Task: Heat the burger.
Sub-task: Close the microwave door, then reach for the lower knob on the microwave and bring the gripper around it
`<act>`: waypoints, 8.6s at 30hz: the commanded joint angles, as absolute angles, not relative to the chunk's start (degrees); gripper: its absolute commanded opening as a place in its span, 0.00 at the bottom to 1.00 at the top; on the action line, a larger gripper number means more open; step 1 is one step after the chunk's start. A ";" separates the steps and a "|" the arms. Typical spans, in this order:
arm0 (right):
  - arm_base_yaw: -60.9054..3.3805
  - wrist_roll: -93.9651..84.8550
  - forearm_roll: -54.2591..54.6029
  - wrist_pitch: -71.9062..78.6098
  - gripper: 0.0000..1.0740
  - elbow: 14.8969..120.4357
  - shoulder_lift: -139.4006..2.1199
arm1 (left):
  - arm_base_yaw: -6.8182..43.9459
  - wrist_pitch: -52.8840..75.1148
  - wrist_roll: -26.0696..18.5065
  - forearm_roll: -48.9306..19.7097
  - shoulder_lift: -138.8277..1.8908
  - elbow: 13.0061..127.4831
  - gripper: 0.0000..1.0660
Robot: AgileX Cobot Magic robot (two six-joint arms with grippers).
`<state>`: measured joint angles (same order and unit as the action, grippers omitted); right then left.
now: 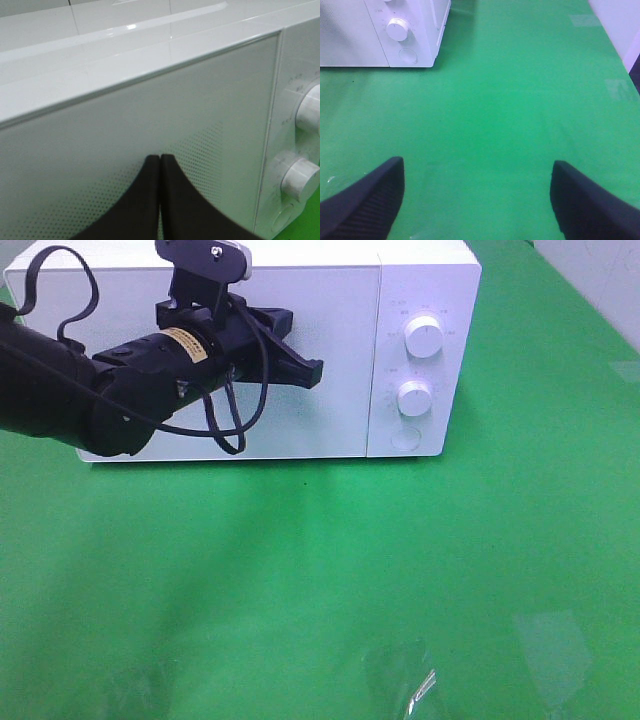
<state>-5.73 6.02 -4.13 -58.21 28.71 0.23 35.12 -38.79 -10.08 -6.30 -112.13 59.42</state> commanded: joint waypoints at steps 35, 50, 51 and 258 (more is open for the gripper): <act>-5.39 5.50 -3.78 -57.52 0.71 28.53 1.78 | 30.60 33.98 -5.67 -10.54 -87.38 49.79 0.93; -5.39 5.50 -3.78 -57.52 0.71 28.53 1.78 | 3.72 59.36 -2.92 -8.59 -66.75 49.73 0.92; -5.39 5.50 -3.78 -57.52 0.71 28.53 1.78 | 3.72 59.36 -2.92 -8.59 -66.75 49.73 0.92; -38.85 -15.81 43.49 68.53 0.71 43.95 -116.88 | -0.11 59.36 -2.92 -5.21 1.43 28.48 0.92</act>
<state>-39.59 -16.56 44.52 68.64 42.63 -116.02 0.17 59.82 -2.81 -5.16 0.29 28.65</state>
